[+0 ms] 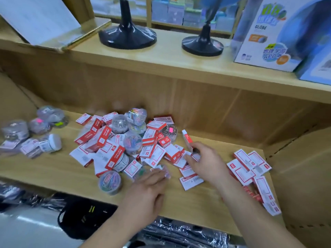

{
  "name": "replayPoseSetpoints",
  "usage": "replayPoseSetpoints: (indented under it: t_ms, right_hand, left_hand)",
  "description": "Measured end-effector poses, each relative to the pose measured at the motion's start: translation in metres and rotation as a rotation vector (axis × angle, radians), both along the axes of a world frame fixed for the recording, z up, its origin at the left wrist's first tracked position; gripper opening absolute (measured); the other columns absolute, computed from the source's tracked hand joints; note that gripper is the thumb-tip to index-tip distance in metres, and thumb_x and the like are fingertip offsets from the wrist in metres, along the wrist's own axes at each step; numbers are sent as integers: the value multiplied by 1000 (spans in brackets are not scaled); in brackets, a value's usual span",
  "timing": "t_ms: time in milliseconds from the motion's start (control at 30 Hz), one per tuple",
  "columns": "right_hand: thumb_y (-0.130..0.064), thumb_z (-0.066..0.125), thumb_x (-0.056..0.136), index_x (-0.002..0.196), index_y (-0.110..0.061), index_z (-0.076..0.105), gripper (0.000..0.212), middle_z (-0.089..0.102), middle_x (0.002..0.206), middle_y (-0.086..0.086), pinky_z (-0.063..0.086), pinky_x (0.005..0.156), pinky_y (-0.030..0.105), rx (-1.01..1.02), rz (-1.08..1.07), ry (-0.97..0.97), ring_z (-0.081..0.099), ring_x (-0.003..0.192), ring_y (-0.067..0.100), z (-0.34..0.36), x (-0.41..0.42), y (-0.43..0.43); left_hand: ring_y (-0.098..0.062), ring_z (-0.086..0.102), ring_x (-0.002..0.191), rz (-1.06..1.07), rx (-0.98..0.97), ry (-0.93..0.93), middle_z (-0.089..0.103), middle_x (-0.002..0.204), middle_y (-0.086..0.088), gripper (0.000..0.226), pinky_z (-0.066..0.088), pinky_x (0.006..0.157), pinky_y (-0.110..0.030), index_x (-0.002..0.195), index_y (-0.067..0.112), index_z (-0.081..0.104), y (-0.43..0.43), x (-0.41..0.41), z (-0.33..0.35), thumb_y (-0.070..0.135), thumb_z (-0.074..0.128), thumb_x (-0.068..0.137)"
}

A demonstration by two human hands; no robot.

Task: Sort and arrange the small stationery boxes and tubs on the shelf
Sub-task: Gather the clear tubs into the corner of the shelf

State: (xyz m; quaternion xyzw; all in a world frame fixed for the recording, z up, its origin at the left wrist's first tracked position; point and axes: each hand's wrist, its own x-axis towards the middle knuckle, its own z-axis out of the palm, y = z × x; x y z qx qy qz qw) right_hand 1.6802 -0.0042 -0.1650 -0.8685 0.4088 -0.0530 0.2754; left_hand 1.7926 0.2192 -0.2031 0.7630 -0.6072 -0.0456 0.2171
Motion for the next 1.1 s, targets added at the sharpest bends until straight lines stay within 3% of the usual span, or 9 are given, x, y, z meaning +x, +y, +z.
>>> replayPoseSetpoints:
  t_ms: [67, 167, 333, 467, 633, 767, 900, 1000, 1100]
  right_hand:
    - [-52, 67, 83, 106, -40, 58, 28, 69, 98, -18, 56, 77, 37, -34, -74, -12, 65, 94, 14, 0, 6, -5]
    - [-39, 65, 88, 91, -34, 57, 10, 68, 82, -15, 57, 69, 39, -46, -137, -36, 65, 81, 16, 6, 19, -12]
    - [-25, 68, 86, 89, -30, 67, 5, 66, 71, -13, 57, 70, 36, -57, -200, -222, 65, 72, 10, 27, 7, -18]
    - [-31, 70, 86, 86, -32, 69, 2, 68, 68, -16, 58, 69, 37, -88, -244, -246, 66, 71, 5, 37, -30, -27]
    - [-30, 70, 89, 94, -29, 74, 7, 67, 71, -18, 59, 72, 38, -107, -327, -175, 66, 73, 4, 39, -67, -40]
    - [-38, 65, 90, 98, -31, 71, 12, 70, 81, -14, 60, 73, 39, -162, -412, -150, 67, 80, 12, 36, -89, -54]
    - [-38, 61, 94, 109, -29, 68, 19, 71, 96, -2, 57, 78, 41, -172, -464, -87, 64, 91, 22, 31, -100, -63]
    - [-34, 62, 95, 124, -24, 66, 30, 69, 116, -1, 52, 90, 39, -214, -469, -157, 61, 110, 23, 35, -109, -60]
    - [-28, 62, 95, 112, -22, 70, 20, 70, 111, -5, 49, 83, 26, -225, -427, -302, 62, 103, 15, 39, -114, -42]
  left_hand:
    - [-14, 58, 127, 19, 6, -3, 63, 137, 11, 55, 39, 107, -23, 125, 27, 69, 0, -6, 1, 29, 75, 70]
    - [-12, 58, 126, 62, 19, -3, 63, 133, 13, 52, 48, 99, -25, 122, 30, 69, -4, -12, 7, 36, 72, 70]
    - [-13, 61, 115, 112, 57, -50, 65, 123, 12, 45, 57, 87, -31, 114, 29, 70, -11, -12, 11, 46, 63, 73]
    - [-18, 58, 111, 127, 44, -59, 63, 117, 9, 46, 56, 82, -38, 122, 28, 63, -35, -23, 25, 52, 51, 84]
    - [-19, 58, 113, 119, 51, -137, 64, 127, 7, 65, 53, 84, -35, 136, 23, 60, -61, -31, 18, 64, 48, 87]
    - [-30, 54, 104, 147, 155, -215, 57, 123, -7, 81, 39, 93, -44, 140, 11, 55, -74, -38, -4, 68, 46, 83]
    - [-34, 53, 101, 142, 102, -249, 55, 121, -11, 76, 39, 91, -51, 132, 11, 60, -81, -44, -13, 62, 61, 77]
    - [-36, 57, 100, 54, 49, -252, 59, 123, -14, 69, 39, 91, -52, 128, 13, 62, -80, -52, -18, 60, 59, 78]
    - [-31, 61, 98, 0, 43, -236, 63, 121, -10, 64, 39, 88, -44, 125, 16, 64, -88, -56, -19, 59, 50, 80]
